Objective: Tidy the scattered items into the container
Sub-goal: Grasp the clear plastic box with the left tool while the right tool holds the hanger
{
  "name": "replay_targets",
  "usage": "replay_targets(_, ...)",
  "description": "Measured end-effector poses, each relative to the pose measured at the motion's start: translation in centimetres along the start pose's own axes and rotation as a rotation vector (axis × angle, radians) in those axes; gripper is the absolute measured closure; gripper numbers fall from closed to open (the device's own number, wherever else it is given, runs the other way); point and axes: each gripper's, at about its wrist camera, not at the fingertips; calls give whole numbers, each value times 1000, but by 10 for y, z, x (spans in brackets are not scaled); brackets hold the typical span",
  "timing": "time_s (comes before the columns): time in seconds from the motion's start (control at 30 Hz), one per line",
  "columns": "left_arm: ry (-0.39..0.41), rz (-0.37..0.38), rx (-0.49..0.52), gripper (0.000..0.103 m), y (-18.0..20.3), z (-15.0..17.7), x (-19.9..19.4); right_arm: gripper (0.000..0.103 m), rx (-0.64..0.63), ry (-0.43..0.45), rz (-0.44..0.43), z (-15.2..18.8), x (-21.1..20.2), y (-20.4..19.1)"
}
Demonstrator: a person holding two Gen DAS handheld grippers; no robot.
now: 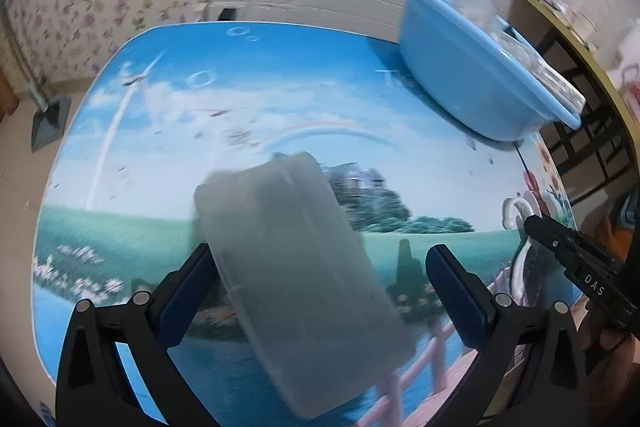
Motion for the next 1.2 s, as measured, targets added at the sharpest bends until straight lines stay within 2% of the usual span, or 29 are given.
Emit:
replay_targets(0.23,-29,60,82,0,27,1,11,82,30,-2,12,2,-2,9)
replay_targets(0.27,-24,56,91,0,27,2,9,81,34,-1,12,2,-2,8)
replay_targets(0.4,-12,5,116,0,24,7,2,64,27,13,19,4,-4,5)
replay_targets(0.43,-11,-3,111,0,21,8,0,62,27,18,15,4,-4,4)
replay_targets(0.57,-16,-6,93,0,14,17,-4,48,9,31,20,3,-3,-2)
replay_targets(1.03,-4,-131,209,0,22,32,3,45,-78,65,120,6,5,-23)
replay_targets(1.13,15,-127,214,0,21,33,3,37,-90,80,127,7,6,-25)
replay_targets(1.2,23,-128,215,0,21,34,3,27,-105,92,147,8,8,-27)
Point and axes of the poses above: each gripper's, at about its wrist camera, not at the fingertips, and x roughly the way its jaws point, y to its right, z to its underside, and after that the axes turned 11 degrees about z, right-handed
